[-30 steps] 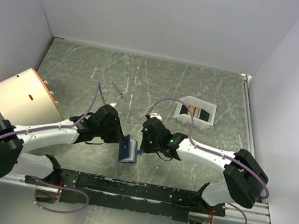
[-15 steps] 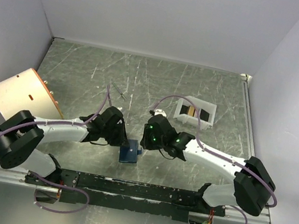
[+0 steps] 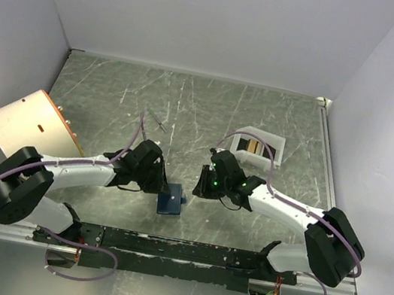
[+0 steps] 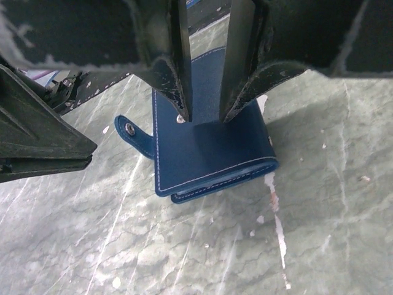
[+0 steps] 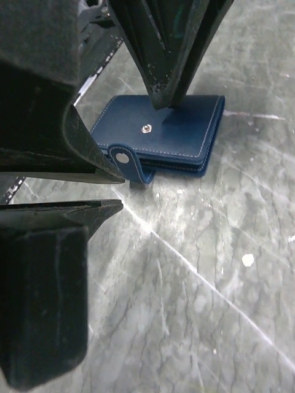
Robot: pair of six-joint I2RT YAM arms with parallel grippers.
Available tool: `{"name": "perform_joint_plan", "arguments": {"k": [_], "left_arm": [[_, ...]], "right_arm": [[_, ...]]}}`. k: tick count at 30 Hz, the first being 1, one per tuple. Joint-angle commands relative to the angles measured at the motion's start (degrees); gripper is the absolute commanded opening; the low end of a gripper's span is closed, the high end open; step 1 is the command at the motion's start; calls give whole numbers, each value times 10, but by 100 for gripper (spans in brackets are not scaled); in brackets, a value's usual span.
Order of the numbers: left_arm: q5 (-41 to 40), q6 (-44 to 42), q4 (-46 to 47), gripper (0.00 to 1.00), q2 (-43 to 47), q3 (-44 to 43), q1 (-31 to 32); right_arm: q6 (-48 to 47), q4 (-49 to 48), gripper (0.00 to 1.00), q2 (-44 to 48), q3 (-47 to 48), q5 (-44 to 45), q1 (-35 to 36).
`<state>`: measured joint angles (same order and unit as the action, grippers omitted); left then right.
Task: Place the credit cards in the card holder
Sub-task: Close the card holder at the center of the board.
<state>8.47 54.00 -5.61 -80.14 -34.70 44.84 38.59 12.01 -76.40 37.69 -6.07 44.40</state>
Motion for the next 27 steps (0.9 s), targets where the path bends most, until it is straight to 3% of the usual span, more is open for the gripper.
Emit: {"name": "perform_joint_plan", "arguments": {"k": [1, 12, 27], "left_arm": [[-24, 7, -73, 36, 26, -18, 3], [39, -9, -22, 30, -28, -10, 4], [14, 3, -58, 31, -46, -14, 7]], "right_arm": [[10, -42, 17, 9, -13, -47, -3], [31, -70, 18, 13, -29, -83, -7], [89, -198, 29, -3, -81, -179, -38]]}}
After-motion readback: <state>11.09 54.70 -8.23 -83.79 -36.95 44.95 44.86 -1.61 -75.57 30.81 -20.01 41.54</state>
